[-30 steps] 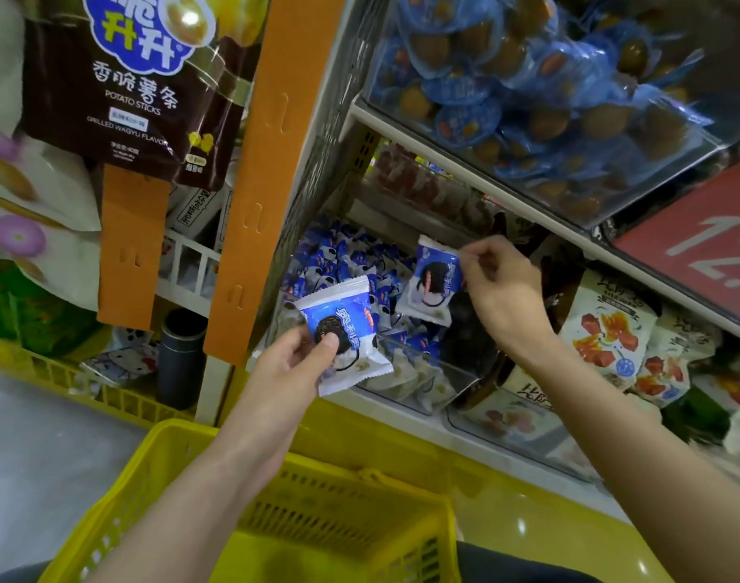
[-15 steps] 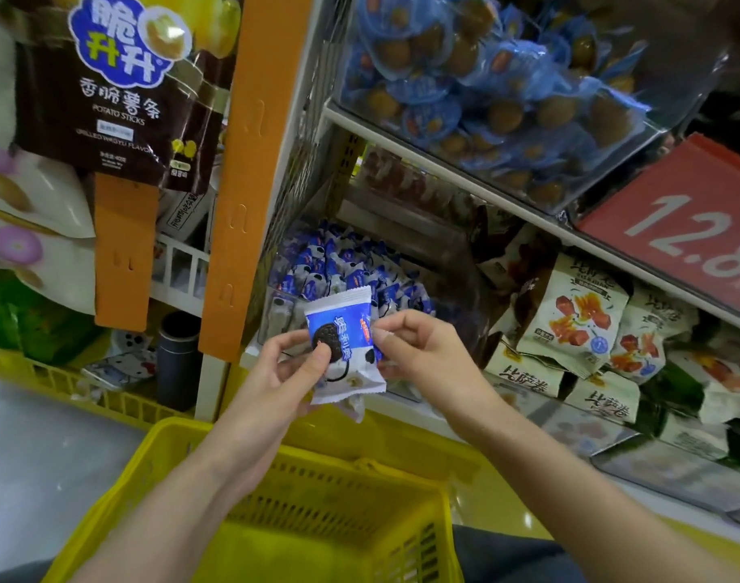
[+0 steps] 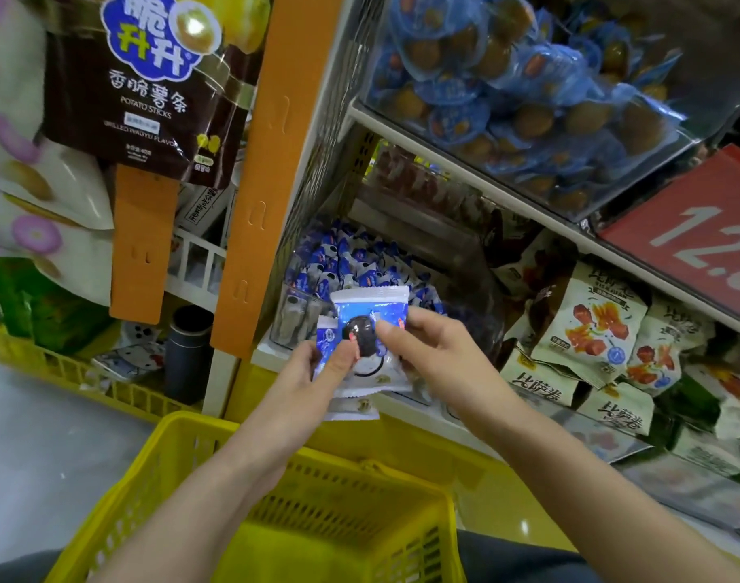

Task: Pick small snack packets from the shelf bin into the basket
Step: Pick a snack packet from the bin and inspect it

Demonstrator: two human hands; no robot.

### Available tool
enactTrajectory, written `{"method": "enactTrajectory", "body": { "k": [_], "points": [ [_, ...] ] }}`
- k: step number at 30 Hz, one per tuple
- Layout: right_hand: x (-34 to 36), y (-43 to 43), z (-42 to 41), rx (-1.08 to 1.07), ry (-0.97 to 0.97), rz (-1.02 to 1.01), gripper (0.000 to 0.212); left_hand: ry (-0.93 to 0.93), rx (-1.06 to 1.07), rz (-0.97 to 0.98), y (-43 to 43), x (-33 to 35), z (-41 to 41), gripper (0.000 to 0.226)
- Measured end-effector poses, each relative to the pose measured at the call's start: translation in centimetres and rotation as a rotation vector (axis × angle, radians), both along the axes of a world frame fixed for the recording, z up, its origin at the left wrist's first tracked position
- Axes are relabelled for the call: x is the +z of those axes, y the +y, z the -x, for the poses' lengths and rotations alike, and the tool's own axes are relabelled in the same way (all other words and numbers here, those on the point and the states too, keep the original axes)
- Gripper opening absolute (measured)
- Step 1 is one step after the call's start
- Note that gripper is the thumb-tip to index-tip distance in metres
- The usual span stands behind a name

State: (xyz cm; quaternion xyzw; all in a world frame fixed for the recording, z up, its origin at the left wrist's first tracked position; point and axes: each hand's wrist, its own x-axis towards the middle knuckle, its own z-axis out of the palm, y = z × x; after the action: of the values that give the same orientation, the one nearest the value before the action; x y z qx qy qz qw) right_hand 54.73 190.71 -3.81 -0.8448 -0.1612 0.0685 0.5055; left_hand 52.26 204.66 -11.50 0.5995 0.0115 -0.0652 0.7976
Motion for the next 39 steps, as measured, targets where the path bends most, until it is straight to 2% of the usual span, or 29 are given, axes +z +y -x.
{"method": "enactTrajectory", "body": {
  "k": [2,3,5,7,9,12,17,21,26,30,34,37,39],
  "points": [
    [0.6,0.0,-0.4,-0.065,0.016,-0.039,0.015,-0.021,0.031,0.009,0.1,-0.2,-0.3,0.031],
    [0.9,-0.3,-0.7,-0.106,0.017,-0.064,0.016,-0.035,0.050,0.011,0.2,-0.3,-0.5,0.022],
    [1.7,-1.1,-1.8,-0.197,-0.040,-0.082,0.017,-0.050,0.085,0.033,0.3,-0.4,-0.8,0.017],
    [2.4,-2.1,-3.7,-0.336,-0.203,-0.021,0.022,-0.054,0.121,0.051,0.3,-0.2,-0.9,0.017],
    [2.7,-3.1,-6.3,-0.472,-0.348,0.202,0.027,-0.057,0.139,0.047,0.4,-0.2,-0.9,0.018],
    [1.7,-4.0,-9.3,-0.541,-0.290,0.571,0.027,-0.046,0.135,0.049,0.4,-0.4,-0.9,0.019],
    [0.3,-4.5,-11.0,-0.395,-0.186,1.073,0.029,-0.048,0.136,0.075,0.5,-0.5,-0.9,0.021],
    [0.7,-4.1,-12.1,-0.316,-0.052,1.273,0.033,-0.047,0.123,0.079,0.3,-0.3,-1.1,0.020],
    [0.2,-3.9,-13.7,-0.297,0.043,1.302,0.026,-0.047,0.127,0.101,0.1,-0.1,-1.1,0.018],
    [-1.2,-4.1,-15.1,-0.465,0.012,1.091,0.026,-0.046,0.128,0.123,0.2,-0.1,-1.2,0.018],
    [-3.0,-4.0,-15.6,-0.501,-0.015,0.899,0.017,-0.040,0.129,0.131,0.3,-0.1,-1.3,0.019],
    [-3.6,-4.2,-15.4,-0.497,-0.064,0.906,0.024,-0.045,0.139,0.125,0.2,-0.1,-1.3,0.016],
    [-3.7,-4.3,-15.3,-0.484,-0.031,0.967,0.020,-0.053,0.143,0.112,0.1,0.0,-1.3,0.015]
  ]
}}
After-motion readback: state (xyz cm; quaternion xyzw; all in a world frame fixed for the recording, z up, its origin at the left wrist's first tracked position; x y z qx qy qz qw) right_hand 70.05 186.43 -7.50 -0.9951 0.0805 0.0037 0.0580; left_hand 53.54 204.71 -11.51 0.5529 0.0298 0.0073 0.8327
